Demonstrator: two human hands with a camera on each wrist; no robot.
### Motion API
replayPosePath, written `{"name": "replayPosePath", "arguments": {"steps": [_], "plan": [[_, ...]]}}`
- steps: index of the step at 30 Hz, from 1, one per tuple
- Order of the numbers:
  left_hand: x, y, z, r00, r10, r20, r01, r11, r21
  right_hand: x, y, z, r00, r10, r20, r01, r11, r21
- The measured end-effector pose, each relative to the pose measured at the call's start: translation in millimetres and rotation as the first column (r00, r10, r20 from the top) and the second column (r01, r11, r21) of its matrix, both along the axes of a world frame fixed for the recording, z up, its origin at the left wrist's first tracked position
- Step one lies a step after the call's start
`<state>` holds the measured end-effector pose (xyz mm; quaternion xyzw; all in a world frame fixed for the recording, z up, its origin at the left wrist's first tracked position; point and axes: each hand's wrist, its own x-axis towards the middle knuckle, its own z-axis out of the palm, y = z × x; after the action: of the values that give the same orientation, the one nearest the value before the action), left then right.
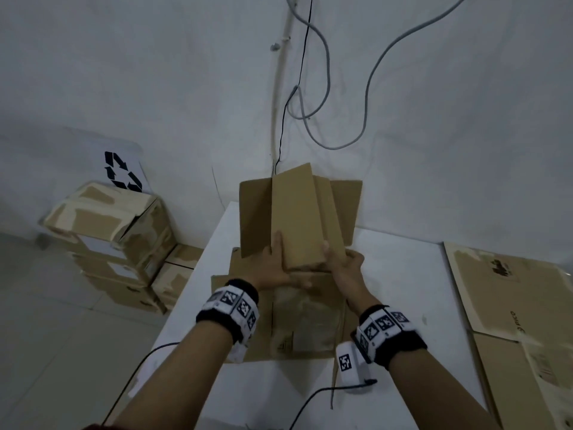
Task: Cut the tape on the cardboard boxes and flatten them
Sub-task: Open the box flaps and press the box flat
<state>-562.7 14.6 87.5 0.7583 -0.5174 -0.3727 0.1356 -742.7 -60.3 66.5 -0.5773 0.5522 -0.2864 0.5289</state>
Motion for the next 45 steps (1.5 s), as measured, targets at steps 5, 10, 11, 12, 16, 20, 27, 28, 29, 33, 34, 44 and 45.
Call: {"name": "replayPosePath", "arguments": {"steps": [5, 10, 11, 12, 16, 20, 27, 28, 29, 33, 34, 44, 45], "plan": [[13, -12, -26, 0.952, 0.28, -0.121, -0.305, 0.881, -0.363, 8, -32, -16, 0.998, 0.033, -0.044, -0.031, 0.998, 0.05], [25, -22, -54, 0.888, 0.41, -0.208, -0.459, 0.815, -0.353, 13, -45, -20, 0.991, 0.111, -0.081, -0.101, 0.988, 0.12], [25, -24, -56, 0.894, 0.405, -0.192, -0.448, 0.822, -0.352, 12, -46, -20, 0.986, 0.138, -0.095, -0.123, 0.982, 0.146], [26, -26, -60, 0.908, 0.395, -0.139, -0.419, 0.845, -0.333, 10, -48, -21, 0.979, 0.174, -0.109, -0.153, 0.972, 0.178], [33, -22, -81, 0.913, 0.403, 0.061, -0.382, 0.899, -0.212, -7, -50, -38, 0.913, 0.359, -0.196, -0.282, 0.9, 0.332], [34, -7, -124, 0.806, 0.519, -0.285, -0.573, 0.805, -0.155, -29, -47, -71, 0.914, 0.383, -0.134, -0.288, 0.845, 0.452], [27, 16, -165, 0.72, 0.616, -0.321, -0.687, 0.7, -0.197, -62, -29, -98, 0.938, 0.302, 0.168, -0.345, 0.821, 0.455], [24, 19, -167, 0.718, 0.639, -0.278, -0.694, 0.687, -0.215, -68, -26, -105, 0.949, 0.312, 0.042, -0.303, 0.868, 0.393], [20, 22, -168, 0.729, 0.659, -0.187, -0.685, 0.701, -0.201, -73, -22, -113, 0.963, 0.244, -0.114, -0.197, 0.928, 0.314], [1, 50, -187, 0.892, 0.422, 0.16, -0.37, 0.887, -0.277, -82, 18, -130, 0.895, -0.251, -0.369, 0.204, 0.965, -0.163], [-2, 58, -195, 0.927, 0.337, 0.163, -0.272, 0.906, -0.324, -79, 29, -133, 0.858, -0.324, -0.399, 0.203, 0.927, -0.316], [-15, 103, -230, 0.909, -0.078, 0.41, 0.181, 0.959, -0.218, -26, 109, -176, 0.733, 0.229, -0.64, -0.52, 0.795, -0.311], [-15, 103, -230, 0.904, -0.08, 0.42, 0.188, 0.957, -0.22, -25, 112, -183, 0.7, 0.248, -0.669, -0.541, 0.796, -0.271]]}}
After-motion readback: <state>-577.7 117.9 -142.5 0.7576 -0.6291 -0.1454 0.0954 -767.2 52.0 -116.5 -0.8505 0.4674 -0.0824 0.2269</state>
